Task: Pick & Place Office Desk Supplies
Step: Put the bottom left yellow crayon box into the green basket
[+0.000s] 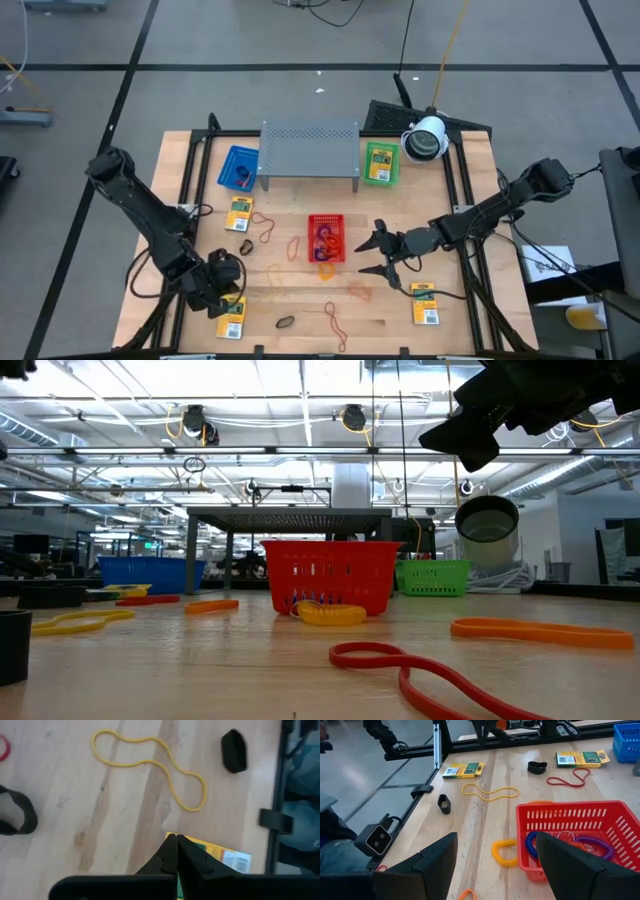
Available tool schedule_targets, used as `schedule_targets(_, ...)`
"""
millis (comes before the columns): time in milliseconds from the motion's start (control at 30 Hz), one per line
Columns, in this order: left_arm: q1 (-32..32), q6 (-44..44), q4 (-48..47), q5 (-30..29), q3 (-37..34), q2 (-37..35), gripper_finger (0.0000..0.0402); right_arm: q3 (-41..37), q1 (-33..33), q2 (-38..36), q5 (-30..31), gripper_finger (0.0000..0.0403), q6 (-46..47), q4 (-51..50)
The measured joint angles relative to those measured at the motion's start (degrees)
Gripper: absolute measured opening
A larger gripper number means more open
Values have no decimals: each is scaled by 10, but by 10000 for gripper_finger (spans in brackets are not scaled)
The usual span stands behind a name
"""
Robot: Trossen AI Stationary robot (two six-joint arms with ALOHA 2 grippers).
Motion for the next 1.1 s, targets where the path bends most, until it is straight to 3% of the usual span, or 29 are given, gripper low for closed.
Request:
schedule_targets(233,-1,-1,1,95,4,-12,15,0,0,0,-2,258,2,5)
schedule_targets(533,17,-3,1,80,4,-12,25,0,-3,0,12,258,-59,18)
schedule_targets(700,28,-92,2,117,4,-12,26,0,-4,0,32,258,-74,35)
schedule_targets(933,28,-163,3,78,4,-13,26,0,-4,9,29,258,-93,98)
schedule_targets(1100,25,-164,32,49,4,-11,26,-8,30,10,30,258,4,85)
